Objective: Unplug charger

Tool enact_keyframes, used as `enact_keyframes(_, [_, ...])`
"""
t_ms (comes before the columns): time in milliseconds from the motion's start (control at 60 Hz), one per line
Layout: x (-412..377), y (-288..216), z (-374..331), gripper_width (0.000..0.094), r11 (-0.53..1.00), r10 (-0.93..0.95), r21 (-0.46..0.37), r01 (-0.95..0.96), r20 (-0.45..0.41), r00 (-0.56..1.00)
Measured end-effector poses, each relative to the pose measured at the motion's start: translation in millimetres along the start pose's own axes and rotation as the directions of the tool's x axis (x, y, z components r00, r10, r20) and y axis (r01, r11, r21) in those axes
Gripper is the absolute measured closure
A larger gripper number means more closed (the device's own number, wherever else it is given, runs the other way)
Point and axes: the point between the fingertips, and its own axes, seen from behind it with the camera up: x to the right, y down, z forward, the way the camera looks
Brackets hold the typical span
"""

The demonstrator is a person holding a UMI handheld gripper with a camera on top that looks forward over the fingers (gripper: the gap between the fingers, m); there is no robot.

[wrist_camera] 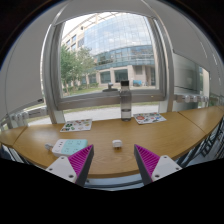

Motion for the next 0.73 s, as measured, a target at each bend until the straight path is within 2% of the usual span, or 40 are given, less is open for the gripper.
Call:
enact_keyframes(133, [-9,31,-33,0.0116,0.998,-0.038,-0.043,0.038,0.005,0.999])
enact_keyframes(217, [-11,39,-49,0.0112,0.998,-0.055,-0.042,0.056,0.012,0.998])
enact_keyframes(333, [3,38,-66,0.0106,0.999,-0.021,-0.043,0.022,0.012,1.0])
enact_keyframes(733, [65,30,-93,0.0119,0.996,-0.088,-0.029,0.089,0.022,0.996])
